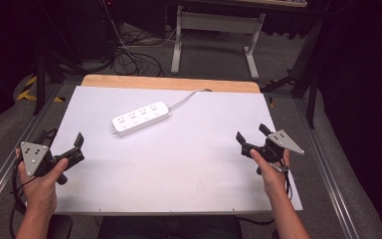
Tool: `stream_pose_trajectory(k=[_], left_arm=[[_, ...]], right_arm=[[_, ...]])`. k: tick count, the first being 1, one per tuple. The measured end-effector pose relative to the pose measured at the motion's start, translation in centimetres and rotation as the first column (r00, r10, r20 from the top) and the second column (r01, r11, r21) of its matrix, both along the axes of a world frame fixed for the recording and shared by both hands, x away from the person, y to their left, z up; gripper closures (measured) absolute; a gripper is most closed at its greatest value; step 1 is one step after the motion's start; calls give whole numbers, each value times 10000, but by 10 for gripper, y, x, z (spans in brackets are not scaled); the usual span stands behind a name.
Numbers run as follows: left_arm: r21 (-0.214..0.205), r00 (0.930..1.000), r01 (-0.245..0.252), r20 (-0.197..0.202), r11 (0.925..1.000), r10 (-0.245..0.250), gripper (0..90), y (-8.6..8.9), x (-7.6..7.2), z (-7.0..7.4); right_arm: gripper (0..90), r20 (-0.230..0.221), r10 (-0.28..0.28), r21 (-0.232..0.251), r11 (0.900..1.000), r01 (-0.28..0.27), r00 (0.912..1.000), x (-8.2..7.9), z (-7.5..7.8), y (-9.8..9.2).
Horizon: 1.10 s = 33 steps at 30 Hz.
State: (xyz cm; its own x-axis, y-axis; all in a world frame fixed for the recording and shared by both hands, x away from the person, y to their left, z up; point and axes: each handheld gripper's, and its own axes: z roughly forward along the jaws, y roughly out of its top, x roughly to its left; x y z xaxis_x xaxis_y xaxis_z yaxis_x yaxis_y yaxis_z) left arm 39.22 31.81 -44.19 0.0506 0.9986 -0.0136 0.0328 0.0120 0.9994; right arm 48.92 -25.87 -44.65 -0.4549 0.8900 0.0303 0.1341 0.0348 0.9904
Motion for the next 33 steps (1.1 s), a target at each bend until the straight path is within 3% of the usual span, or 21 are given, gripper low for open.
stream_pose_trajectory(k=[10, 15, 18, 24, 33], left_arm=[[65, 9999, -144, 80, 9999, 143, 23, 0, -1, 0], [150, 9995, -251, 183, 9996, 248, 80, -2, -1, 1], [356, 9998, -139, 162, 9993, 134, 193, -3, -1, 0], [511, 9999, 117, -10, 9986, -117, 328, -5, -1, 0], [395, 9988, 435, -243, 9983, -426, 570, -5, -3, 2]], right_arm=[[55, 102, -78, 65, 9999, 77, 9999, -1, 1, 0], [54, 94, -57, 32, 10000, 56, 9999, -1, 1, 1], [55, 123, -50, 15, 10000, 50, 9999, -1, 2, 0], [55, 106, -72, 25, 10000, 72, 9999, -1, 2, -1], [57, 128, -73, 93, 9999, 72, 9999, -1, 2, -1]])
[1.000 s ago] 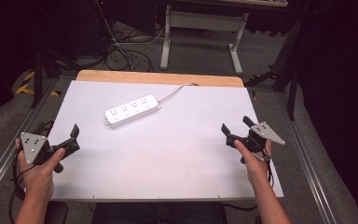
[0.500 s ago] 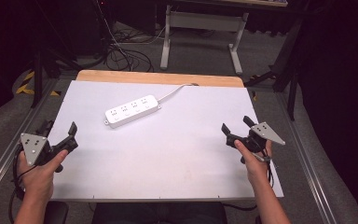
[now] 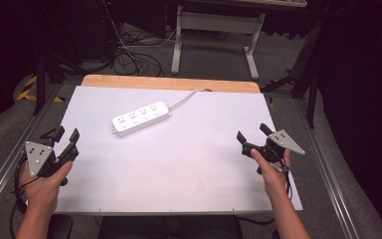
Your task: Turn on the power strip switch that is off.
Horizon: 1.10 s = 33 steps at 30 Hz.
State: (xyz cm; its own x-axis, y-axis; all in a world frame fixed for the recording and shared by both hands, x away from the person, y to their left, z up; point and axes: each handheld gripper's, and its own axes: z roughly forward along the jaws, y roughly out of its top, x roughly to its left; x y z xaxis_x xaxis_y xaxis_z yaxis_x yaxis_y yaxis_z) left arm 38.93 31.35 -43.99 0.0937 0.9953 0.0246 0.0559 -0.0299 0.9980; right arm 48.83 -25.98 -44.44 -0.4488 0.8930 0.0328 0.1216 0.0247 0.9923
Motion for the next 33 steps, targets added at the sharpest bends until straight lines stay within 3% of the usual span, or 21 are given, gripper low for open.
stream_pose_trajectory(k=[7, 13, 24, 33], left_arm=[[-196, 9996, 267, -73, 9995, -268, 717, 3, -1, 1], [-237, 9997, 7, -261, 9997, -13, 892, 6, -1, 2], [-113, 10000, 90, -9, 9999, -90, 900, 6, -5, 7], [-309, 9989, 463, 101, 9984, -460, 900, 0, 5, 18]], right_arm=[[58, -10, -54, 66, 10000, 54, 10000, 0, 0, -1], [59, -17, -54, 60, 10000, 55, 10000, 0, 0, -1], [64, -17, 15, 93, 10000, -15, 10000, -1, 1, 1], [68, 73, -182, 144, 9997, 181, 9998, -1, 2, -3]])
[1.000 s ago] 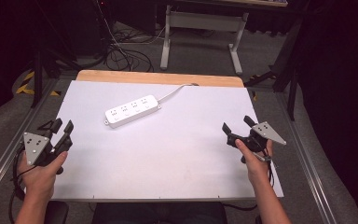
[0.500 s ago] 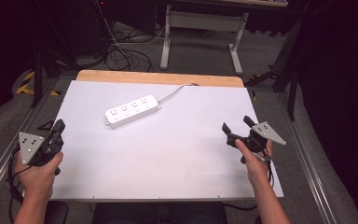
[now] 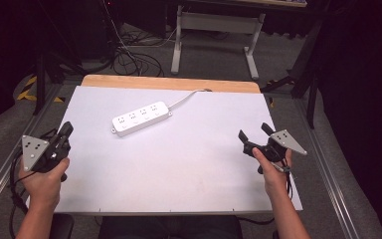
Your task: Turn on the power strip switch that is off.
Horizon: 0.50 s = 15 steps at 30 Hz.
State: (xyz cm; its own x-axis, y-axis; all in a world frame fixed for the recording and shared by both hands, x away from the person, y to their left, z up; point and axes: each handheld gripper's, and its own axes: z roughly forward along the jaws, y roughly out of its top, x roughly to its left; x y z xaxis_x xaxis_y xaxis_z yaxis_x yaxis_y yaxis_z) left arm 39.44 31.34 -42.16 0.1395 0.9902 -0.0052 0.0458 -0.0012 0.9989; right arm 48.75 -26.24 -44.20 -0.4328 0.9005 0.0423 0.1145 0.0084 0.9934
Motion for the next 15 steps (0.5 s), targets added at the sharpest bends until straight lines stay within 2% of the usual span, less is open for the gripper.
stream_pose_trajectory(k=[2, 10, 15], left_arm=[[156, 10000, 84, 2, 9998, -84, 900, -6, 5, 5], [333, 9998, 146, -168, 9993, -140, 900, -14, 19, 12], [464, 9991, 386, -207, 9982, -377, 900, -21, 31, 18]], right_arm=[[69, 6, 13, 25, 10000, -13, 10000, 0, 0, 0], [71, -2, 1, 49, 10000, -1, 10000, 2, 0, -1], [72, 11, -18, 46, 10000, 18, 10000, 3, 0, -3]])
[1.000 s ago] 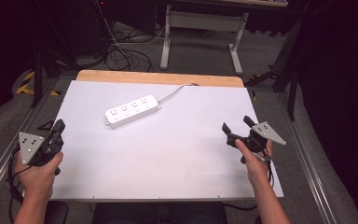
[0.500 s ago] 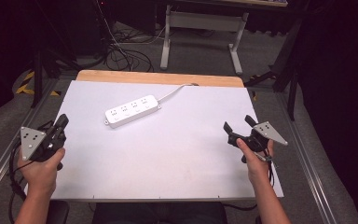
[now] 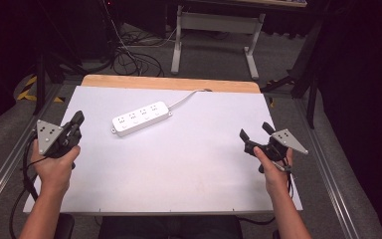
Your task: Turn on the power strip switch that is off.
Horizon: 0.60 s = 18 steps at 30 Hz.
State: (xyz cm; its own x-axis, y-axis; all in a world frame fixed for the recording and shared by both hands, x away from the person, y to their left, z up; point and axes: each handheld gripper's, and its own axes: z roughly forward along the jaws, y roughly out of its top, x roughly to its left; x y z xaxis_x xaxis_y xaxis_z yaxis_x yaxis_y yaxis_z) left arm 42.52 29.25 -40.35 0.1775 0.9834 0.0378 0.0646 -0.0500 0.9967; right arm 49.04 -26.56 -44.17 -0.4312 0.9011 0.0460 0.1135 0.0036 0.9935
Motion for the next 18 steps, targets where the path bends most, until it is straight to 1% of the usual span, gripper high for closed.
stream_pose_trajectory(k=[3, 5, 9, 14, 18], left_arm=[[-21, 9999, 126, 31, 9999, -126, 900, -5, 6, 3], [39, 9997, 254, -4, 9997, -254, 900, -11, 10, 5], [115, 9993, 368, -64, 9993, -367, 900, -16, 14, 6], [171, 9977, 656, -160, 9977, -654, 900, -24, 21, 6], [128, 9966, 789, -255, 9968, -786, 900, -29, 28, 6]], right_arm=[[72, -28, -39, 31, 10000, 39, 10000, 1, 0, 0], [72, -17, -40, 13, 10000, 40, 10000, 1, 0, -1], [73, -15, -33, -1, 10000, 33, 10000, 1, 0, -1], [73, -3, -28, -3, 10000, 28, 10000, 1, 0, -1], [73, -24, -54, -2, 10000, 54, 10000, 1, 0, -1]])
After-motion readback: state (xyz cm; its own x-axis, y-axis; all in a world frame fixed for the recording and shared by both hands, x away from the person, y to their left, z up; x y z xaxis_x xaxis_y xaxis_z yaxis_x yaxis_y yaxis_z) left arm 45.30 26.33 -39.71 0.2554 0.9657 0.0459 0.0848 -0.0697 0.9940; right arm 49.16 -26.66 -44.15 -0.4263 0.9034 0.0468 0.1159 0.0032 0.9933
